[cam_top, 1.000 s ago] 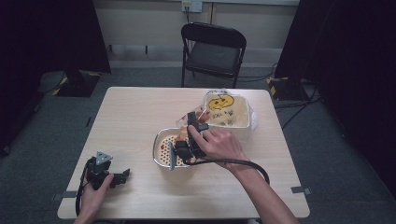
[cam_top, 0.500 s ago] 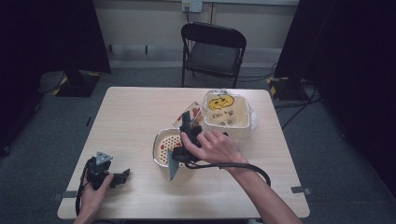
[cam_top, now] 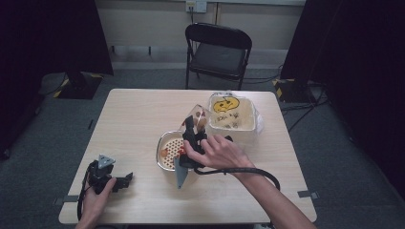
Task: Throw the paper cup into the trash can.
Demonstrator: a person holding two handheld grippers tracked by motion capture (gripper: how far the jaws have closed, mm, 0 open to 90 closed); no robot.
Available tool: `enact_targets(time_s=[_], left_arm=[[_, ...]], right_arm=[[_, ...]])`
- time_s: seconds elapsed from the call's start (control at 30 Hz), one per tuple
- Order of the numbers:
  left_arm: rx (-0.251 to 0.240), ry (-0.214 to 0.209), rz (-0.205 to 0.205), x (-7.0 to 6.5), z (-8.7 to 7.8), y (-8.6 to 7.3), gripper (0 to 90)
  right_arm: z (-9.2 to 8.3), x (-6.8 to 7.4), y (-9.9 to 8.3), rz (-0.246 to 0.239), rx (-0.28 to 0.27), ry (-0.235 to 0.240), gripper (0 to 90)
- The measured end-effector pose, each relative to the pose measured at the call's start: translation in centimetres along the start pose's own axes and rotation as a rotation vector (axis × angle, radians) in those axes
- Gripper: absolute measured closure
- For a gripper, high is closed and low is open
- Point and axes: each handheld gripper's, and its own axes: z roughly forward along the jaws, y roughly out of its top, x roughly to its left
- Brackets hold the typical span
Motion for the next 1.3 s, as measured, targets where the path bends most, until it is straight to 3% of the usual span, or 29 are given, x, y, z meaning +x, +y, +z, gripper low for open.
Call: enact_targets(time_s=[0.1,0.2,0.27,0.5,0.67,0.7,0.73,0.83,0.93,0.97,1.1,1.13,1.17,1.2,1.23,1.27,1.3], left_arm=[[0.0,0.0,0.0,0.0,0.0,0.0,0.0],[-0.002,-0.001,-0.004,0.0,0.0,0.0,0.0],[0.0,-0.001,-0.003,0.0,0.0,0.0,0.0],[0.0,-0.001,-0.003,0.0,0.0,0.0,0.0],[0.0,0.0,-0.003,0.0,0.0,0.0,0.0],[0.0,-0.001,-0.002,0.0,0.0,0.0,0.0],[0.0,0.0,-0.003,0.0,0.0,0.0,0.0],[0.0,0.0,-0.002,0.0,0.0,0.0,0.0],[0.0,0.0,0.0,0.0,0.0,0.0,0.0],[0.0,0.0,0.0,0.0,0.0,0.0,0.0],[0.001,0.001,0.0,0.0,0.0,0.0,0.0],[0.0,0.0,0.0,0.0,0.0,0.0,0.0],[0.0,0.001,0.0,0.0,0.0,0.0,0.0],[0.0,0.0,-0.001,0.0,0.0,0.0,0.0],[0.0,0.0,0.0,0.0,0.0,0.0,0.0],[0.0,0.0,0.0,0.0,0.0,0.0,0.0],[0.0,0.0,0.0,0.0,0.0,0.0,0.0]], right_arm=[[-0.1,-0.2,-0.2,-0.027,0.009,0.0,51.7],[0.0,-0.2,-0.2,-0.019,0.008,-0.011,51.7],[-0.2,-0.4,-0.2,-0.076,0.008,-0.013,51.8],[-0.2,-0.1,-0.4,-0.108,0.002,0.003,51.9],[-0.1,0.0,-0.6,-0.072,0.01,-0.003,52.2],[-0.1,0.0,-0.8,-0.036,0.008,-0.003,52.4],[-0.1,0.0,-0.9,-0.034,0.01,-0.033,52.6],[-0.2,-0.2,-0.9,-0.027,0.007,-0.022,52.6],[-0.2,-1.0,-1.2,0.183,-0.009,0.072,52.5],[0.0,-1.2,-1.4,0.211,-0.024,0.084,52.5],[-0.2,-1.6,-1.8,0.515,-0.082,0.18,52.7],[-0.2,-1.6,-1.8,0.515,-0.082,0.18,52.7],[-0.1,-1.6,-1.9,0.563,-0.101,0.201,52.7],[-0.3,-1.7,-2.0,0.711,-0.124,0.269,52.9],[-0.2,-1.7,-2.2,0.773,-0.134,0.297,52.9],[-0.2,-1.7,-2.2,0.773,-0.134,0.297,52.9],[-0.1,-1.7,-2.6,0.909,-0.167,0.342,53.1]])
